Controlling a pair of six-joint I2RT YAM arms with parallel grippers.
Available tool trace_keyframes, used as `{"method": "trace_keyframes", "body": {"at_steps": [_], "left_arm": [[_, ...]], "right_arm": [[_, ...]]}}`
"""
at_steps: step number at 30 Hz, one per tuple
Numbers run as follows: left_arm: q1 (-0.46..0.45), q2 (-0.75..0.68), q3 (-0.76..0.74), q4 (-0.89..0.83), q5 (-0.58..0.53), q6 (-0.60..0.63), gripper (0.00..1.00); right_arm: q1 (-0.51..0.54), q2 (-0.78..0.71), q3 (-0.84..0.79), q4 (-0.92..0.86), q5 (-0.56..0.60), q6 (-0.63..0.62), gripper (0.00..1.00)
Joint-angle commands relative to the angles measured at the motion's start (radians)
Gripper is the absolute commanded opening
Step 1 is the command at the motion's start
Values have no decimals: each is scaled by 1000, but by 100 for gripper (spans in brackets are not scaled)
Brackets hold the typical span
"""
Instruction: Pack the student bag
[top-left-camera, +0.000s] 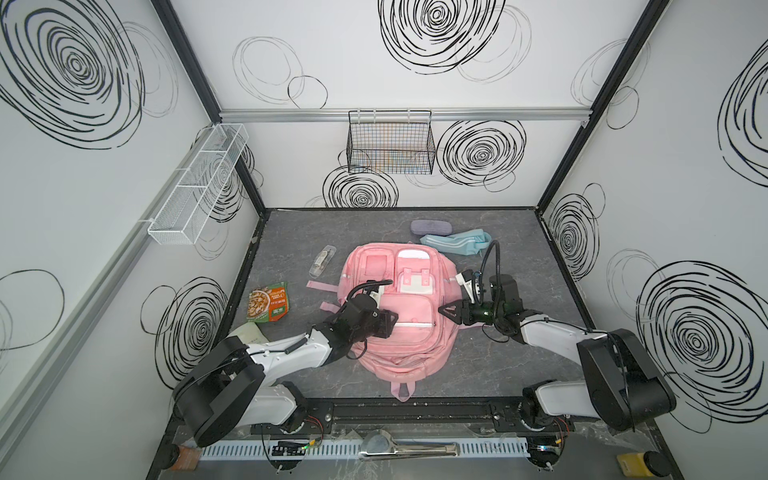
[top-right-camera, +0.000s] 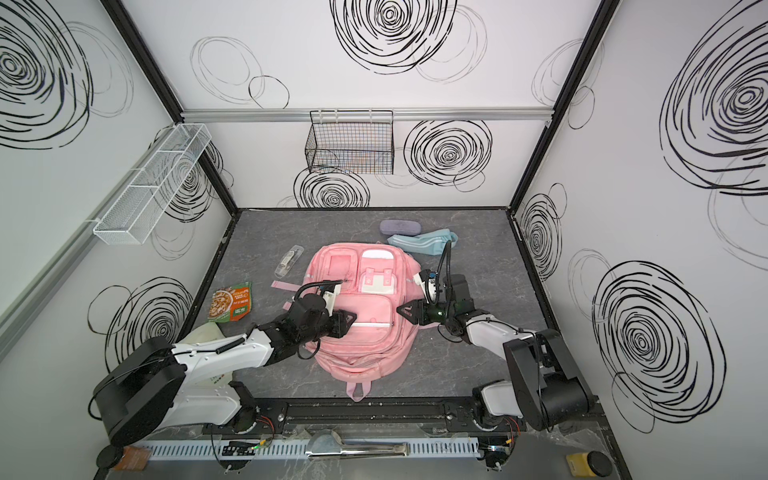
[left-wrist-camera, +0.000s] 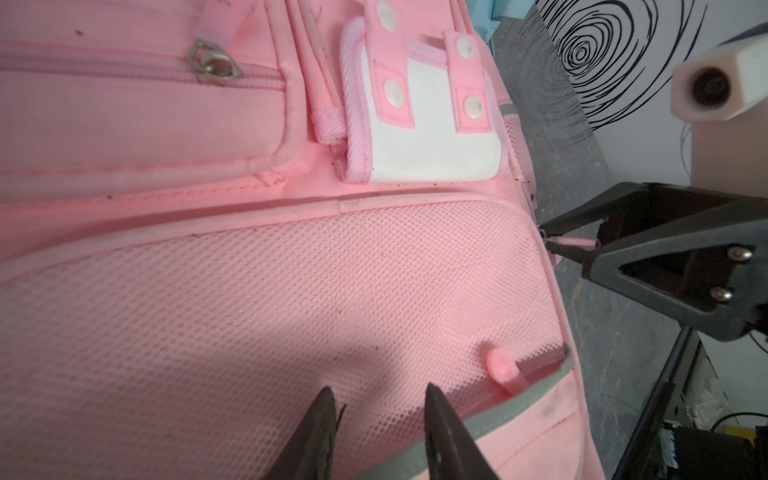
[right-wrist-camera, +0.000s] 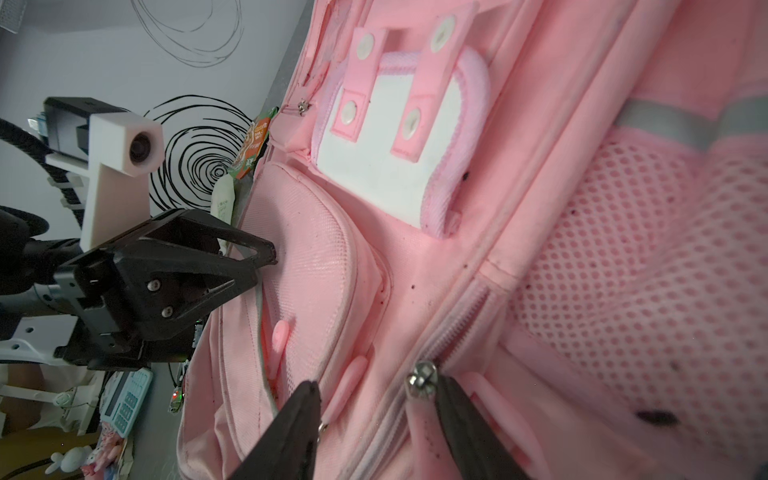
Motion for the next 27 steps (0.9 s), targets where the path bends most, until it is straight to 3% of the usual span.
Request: {"method": "trace_keyframes", "body": {"at_steps": [1, 5, 11, 17, 21, 27], "left_arm": [[-11, 12, 27, -6, -15, 13, 40], [-12, 9, 30, -7, -15, 14, 39], [-12, 15, 37, -11, -10, 18, 40], [-14, 22, 47, -15, -2, 20, 39], [-14, 21, 48, -12, -1, 20, 39], [-14, 24, 38, -4, -2, 12, 39]], "right_arm": [[25, -13, 5, -105, 51, -50, 50], [33, -24, 5, -129, 101, -72, 48], [39, -12, 17, -144, 126, -82, 36], [78, 0, 26, -172, 138, -99, 43], [102, 2, 19, -177, 145, -88, 43], [101, 24, -14, -134, 136, 44, 50]]}}
